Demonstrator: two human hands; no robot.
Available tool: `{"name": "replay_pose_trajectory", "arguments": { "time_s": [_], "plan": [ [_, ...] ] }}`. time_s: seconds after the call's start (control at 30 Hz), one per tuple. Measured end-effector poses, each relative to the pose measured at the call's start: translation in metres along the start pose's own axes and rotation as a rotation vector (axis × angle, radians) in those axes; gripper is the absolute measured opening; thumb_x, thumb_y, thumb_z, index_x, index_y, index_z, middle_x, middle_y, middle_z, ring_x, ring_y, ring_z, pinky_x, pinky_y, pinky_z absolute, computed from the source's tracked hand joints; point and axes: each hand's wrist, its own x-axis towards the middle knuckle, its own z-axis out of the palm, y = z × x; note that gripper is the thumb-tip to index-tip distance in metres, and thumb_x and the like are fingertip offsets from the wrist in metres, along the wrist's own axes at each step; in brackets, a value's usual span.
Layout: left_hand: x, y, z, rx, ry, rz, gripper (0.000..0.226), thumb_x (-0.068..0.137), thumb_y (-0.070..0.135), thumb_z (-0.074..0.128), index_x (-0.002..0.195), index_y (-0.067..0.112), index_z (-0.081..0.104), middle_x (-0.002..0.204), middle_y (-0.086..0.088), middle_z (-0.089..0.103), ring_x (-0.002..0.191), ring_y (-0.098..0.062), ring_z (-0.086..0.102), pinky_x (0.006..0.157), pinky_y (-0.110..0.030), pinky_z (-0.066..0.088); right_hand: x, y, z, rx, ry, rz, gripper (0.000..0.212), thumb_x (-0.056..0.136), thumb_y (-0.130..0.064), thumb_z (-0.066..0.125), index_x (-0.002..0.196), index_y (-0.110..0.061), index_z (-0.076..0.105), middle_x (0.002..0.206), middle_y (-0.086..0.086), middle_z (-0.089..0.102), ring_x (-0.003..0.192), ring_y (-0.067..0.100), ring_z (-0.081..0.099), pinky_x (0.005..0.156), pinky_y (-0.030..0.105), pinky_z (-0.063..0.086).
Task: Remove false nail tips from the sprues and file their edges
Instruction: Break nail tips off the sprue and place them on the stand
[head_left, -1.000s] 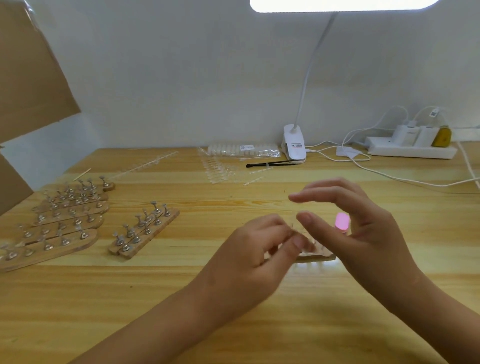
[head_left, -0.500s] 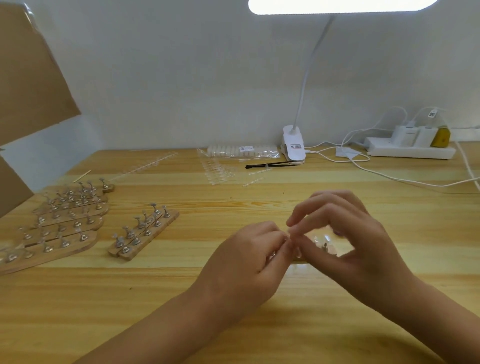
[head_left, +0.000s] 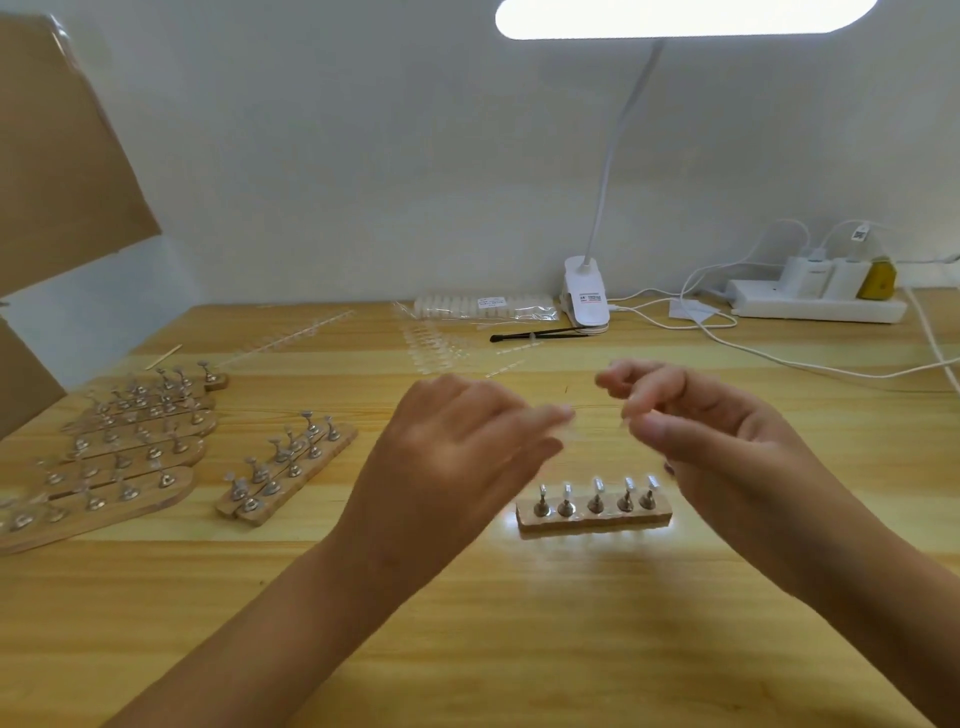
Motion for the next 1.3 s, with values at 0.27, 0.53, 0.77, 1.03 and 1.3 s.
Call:
{"name": "replay_pose_trajectory", "arguments": {
  "time_s": [0.27,0.53,0.77,1.03,1.3],
  "plan": [
    [-0.005,-0.039,0.024,-0.477,-0.33,-0.953,0.041,0.094,0.044,0.06,0.133,0.033,0.051,0.093,0.016,0.072,0.091,0.008,0.061,0.071,-0.008,0.041,0.003,0.012,-0.004,-0.024,0.151,0.111,0.02,0.067,-0.034,0.079,0.087,-0.029,0.076,0.085,-0.004,0.072,0.083,0.008,0.066,0.077,0.023,0.055],
    [0.0,-0.018,0.011,-0.522,-0.312,-0.803,0.033,0.083,0.062,0.057,0.103,0.041,0.073,0.106,0.023,0.06,0.097,0.002,0.051,0.08,-0.01,0.039,0.001,0.015,0.003,-0.176,0.206,0.049,0.022,0.063,-0.042,0.074,0.081,-0.029,0.077,0.102,-0.009,0.072,0.093,0.002,0.068,0.075,0.01,0.05],
    [0.007,0.01,0.004,-1.027,-0.408,-0.896,0.026,0.08,0.048,0.067,0.098,0.033,0.078,0.107,0.016,0.074,0.098,0.006,0.064,0.076,-0.005,0.044,0.001,0.02,0.007,-0.188,0.158,0.024,0.017,0.067,-0.036,0.073,0.08,-0.026,0.077,0.101,-0.009,0.07,0.093,0.006,0.067,0.076,0.011,0.05],
    [0.005,0.013,0.009,-1.213,-0.37,-1.051,0.021,0.075,0.049,0.074,0.087,0.032,0.078,0.099,0.016,0.074,0.079,0.01,0.058,0.074,-0.02,0.039,0.002,0.029,0.013,-0.32,0.153,-0.11,0.013,0.075,-0.038,0.069,0.083,-0.031,0.076,0.096,-0.008,0.068,0.084,0.009,0.064,0.067,0.012,0.046],
    [0.006,0.007,0.013,-1.35,-0.262,-1.239,0.014,0.072,0.032,0.077,0.079,0.019,0.08,0.073,0.009,0.058,0.065,-0.001,0.051,0.06,-0.012,0.046,0.008,0.032,0.024,-0.503,0.221,-0.248,0.016,0.079,-0.04,0.065,0.089,-0.032,0.073,0.094,-0.012,0.064,0.094,0.015,0.062,0.078,0.032,0.051]
  ]
}}
